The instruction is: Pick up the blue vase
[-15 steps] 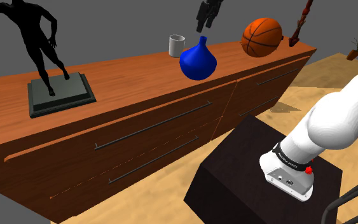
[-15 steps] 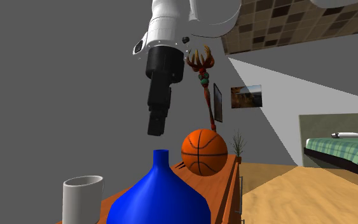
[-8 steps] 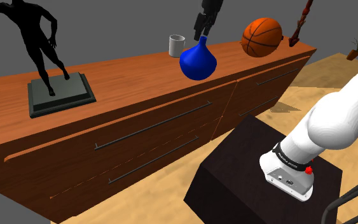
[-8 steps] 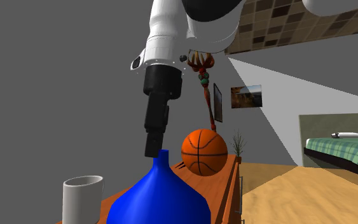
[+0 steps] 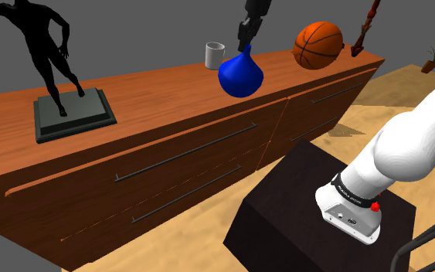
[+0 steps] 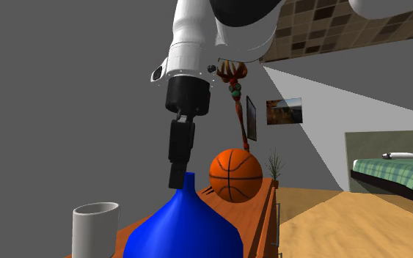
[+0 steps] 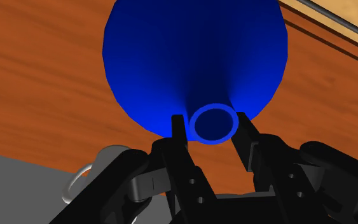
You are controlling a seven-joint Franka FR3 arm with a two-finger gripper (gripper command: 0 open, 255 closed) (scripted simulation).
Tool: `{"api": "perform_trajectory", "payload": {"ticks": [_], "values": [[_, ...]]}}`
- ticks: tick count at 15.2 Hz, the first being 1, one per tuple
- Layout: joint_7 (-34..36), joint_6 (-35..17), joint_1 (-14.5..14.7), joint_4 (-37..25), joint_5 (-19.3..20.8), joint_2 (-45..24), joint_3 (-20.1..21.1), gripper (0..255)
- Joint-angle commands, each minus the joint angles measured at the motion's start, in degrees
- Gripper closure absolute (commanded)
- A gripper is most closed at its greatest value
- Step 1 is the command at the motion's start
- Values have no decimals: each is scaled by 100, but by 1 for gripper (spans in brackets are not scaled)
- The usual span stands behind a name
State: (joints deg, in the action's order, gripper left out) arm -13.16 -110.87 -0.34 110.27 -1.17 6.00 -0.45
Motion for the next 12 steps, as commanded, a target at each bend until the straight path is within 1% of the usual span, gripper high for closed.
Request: {"api": "perform_trajectory", "payload": {"ticks": [1, 3, 12], "values": [[-1, -1, 0, 2, 0, -2, 0, 255], [4, -1, 2, 3, 0, -2, 2, 255], [16, 695, 1, -712, 4, -21, 1, 255]]}}
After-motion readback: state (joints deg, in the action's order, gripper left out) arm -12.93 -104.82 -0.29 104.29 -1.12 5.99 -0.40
